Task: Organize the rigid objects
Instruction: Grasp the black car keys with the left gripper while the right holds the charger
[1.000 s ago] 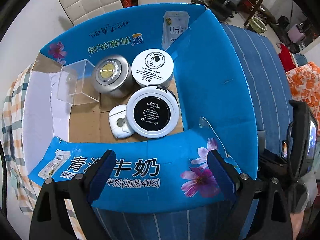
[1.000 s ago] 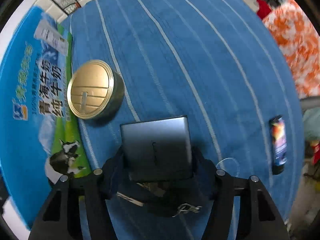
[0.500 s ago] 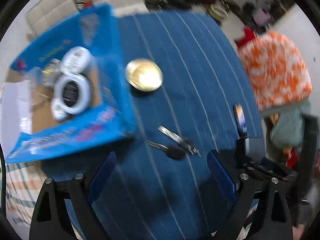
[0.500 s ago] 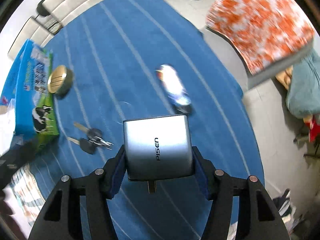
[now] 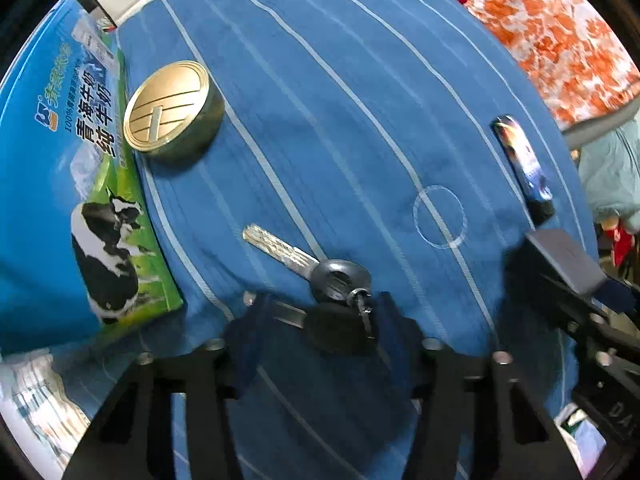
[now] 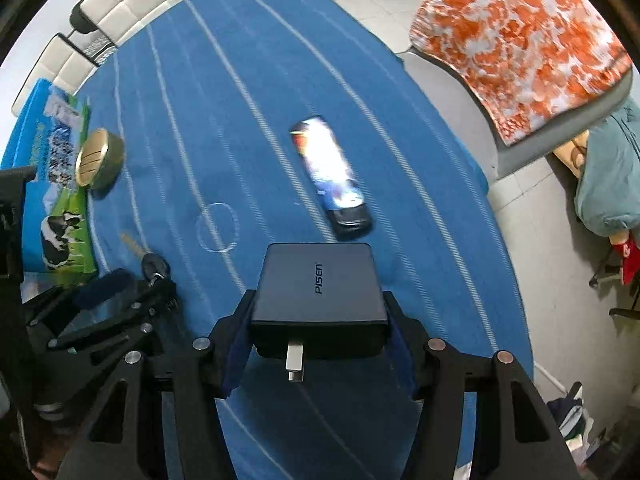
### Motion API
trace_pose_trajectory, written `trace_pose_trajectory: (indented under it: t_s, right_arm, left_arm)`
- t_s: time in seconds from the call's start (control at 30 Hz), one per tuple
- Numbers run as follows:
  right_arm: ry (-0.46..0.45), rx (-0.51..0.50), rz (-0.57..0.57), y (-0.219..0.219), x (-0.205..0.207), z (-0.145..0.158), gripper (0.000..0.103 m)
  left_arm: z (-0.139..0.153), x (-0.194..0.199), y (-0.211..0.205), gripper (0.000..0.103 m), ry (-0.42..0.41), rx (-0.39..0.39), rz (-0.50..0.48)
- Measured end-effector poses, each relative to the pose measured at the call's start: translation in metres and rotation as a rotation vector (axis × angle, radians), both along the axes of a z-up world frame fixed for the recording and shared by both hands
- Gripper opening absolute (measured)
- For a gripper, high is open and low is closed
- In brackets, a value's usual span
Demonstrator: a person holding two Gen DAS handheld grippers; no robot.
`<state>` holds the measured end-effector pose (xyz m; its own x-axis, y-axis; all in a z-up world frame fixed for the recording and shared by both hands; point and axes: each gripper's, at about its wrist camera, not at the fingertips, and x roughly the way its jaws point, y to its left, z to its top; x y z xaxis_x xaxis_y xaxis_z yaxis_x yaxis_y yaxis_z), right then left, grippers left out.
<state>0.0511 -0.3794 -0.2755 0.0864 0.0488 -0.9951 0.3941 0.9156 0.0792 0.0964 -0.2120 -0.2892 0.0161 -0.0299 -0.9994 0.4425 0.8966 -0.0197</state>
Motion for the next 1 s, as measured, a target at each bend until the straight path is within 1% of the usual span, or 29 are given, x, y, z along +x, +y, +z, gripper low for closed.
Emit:
trace_pose_trajectory:
  t_s: [0.03,0.07,0.1,0.3,0.37,0.47,0.53,0.6,0.63,0.67,0.7,0.73,0.77,0.8,0.87,0.93,1.0]
  right_arm:
    - [-0.002,0.006,0.005,0.004,0.001,0.003,0.062]
    - [-0.008,0.013,0.016,0.009,0.003,0.005,0.062]
    - [-0.014,0.015,0.025,0.012,0.003,0.008,0.062]
    - [-0.060,0.022,0.059,0.022,0.009,0.028,0.062]
    - [-0.068,0.030,0.055,0.022,0.009,0.032,0.062]
    - [-0.074,0.036,0.045,0.019,0.009,0.035,0.062]
    - [-0.071,0.041,0.038,0.017,0.009,0.035,0.062]
    - [-0.066,0.047,0.030,0.014,0.008,0.033,0.062]
    - [-0.063,0.046,0.027,0.013,0.007,0.033,0.062]
    - [-0.064,0.045,0.026,0.011,0.007,0.032,0.062]
    - [-0.064,0.042,0.023,0.010,0.005,0.032,0.061]
    - [-0.065,0.040,0.022,0.009,0.004,0.032,0.061]
    - [-0.065,0.036,0.019,0.008,0.003,0.032,0.061]
    - [-0.063,0.031,0.015,0.007,0.002,0.032,0.062]
    - [-0.059,0.028,0.004,0.005,0.000,0.030,0.062]
    - [-0.055,0.027,-0.007,0.002,-0.001,0.028,0.062]
    - [-0.054,0.023,-0.013,0.001,0.000,0.026,0.062]
  left_arm:
    - [0.002,0.000,0.001,0.039,0.002,-0.005,0.002]
    - [0.009,-0.002,0.002,0.024,-0.001,-0.030,0.009]
    - [0.016,-0.002,0.003,0.001,0.006,-0.050,0.025]
    - [0.035,-0.001,0.027,0.000,0.044,-0.143,0.129]
    - [0.044,0.000,0.038,0.000,0.042,-0.165,0.143]
    - [0.061,0.004,0.046,0.000,0.003,-0.187,0.153]
    - [0.063,0.007,0.050,0.000,0.006,-0.201,0.144]
    - [0.054,0.012,0.053,0.003,0.043,-0.215,0.150]
    - [0.038,0.014,0.056,0.008,0.103,-0.192,0.192]
    - [0.027,0.016,0.059,0.029,0.149,-0.182,0.236]
    - [0.013,0.018,0.065,0.055,0.199,-0.192,0.302]
    - [0.004,0.019,0.067,0.066,0.214,-0.196,0.354]
    - [0.000,0.019,0.070,0.074,0.208,-0.195,0.390]
    - [-0.005,0.020,0.072,0.074,0.198,-0.193,0.431]
    - [-0.010,0.024,0.071,0.074,0.171,-0.170,0.461]
    - [-0.013,0.027,0.063,0.074,0.138,-0.113,0.451]
    - [-0.014,0.027,0.052,0.074,0.098,-0.103,0.415]
